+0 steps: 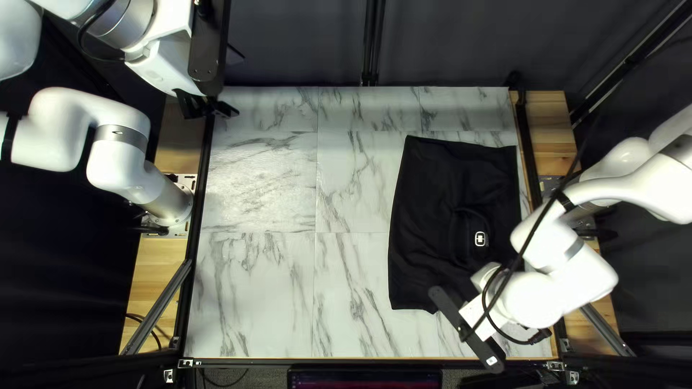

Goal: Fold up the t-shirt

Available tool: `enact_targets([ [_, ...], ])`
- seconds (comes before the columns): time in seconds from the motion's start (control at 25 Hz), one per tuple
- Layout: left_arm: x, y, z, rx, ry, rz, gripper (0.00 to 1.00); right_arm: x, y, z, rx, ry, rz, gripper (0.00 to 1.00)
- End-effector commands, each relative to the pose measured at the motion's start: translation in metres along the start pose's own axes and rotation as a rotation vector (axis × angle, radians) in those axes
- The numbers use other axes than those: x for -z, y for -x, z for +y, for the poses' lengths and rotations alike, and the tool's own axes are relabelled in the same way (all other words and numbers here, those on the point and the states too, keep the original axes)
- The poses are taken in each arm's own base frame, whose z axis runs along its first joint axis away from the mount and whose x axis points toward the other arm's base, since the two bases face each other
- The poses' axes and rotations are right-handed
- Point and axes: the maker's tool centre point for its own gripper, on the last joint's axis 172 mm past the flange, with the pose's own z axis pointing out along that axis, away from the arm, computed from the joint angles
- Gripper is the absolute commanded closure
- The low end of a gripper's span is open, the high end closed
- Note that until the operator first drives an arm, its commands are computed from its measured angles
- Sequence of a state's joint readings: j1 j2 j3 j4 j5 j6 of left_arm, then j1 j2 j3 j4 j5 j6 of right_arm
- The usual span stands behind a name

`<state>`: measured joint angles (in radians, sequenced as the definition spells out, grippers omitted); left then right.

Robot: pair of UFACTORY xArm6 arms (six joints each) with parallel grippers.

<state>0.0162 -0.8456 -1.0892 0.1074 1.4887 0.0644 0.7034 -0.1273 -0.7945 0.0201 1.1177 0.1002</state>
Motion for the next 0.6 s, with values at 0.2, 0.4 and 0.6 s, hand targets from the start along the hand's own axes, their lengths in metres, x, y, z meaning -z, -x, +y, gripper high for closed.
enact_targets([
  [0.2,0.0,0.0,0.0,0.0,0.0,0.0,0.0,-0.004,0.01,-0.002,-0.184,-0.042,0.006,0.0],
  [0.4,0.0,0.0,0.0,0.0,0.0,0.0,0.0,-0.006,0.011,-0.002,-0.179,-0.034,0.006,0.0],
  [0.6,0.0,0.0,0.0,0.0,0.0,0.0,0.0,-0.031,0.01,-0.002,-0.104,-0.055,0.018,0.0],
])
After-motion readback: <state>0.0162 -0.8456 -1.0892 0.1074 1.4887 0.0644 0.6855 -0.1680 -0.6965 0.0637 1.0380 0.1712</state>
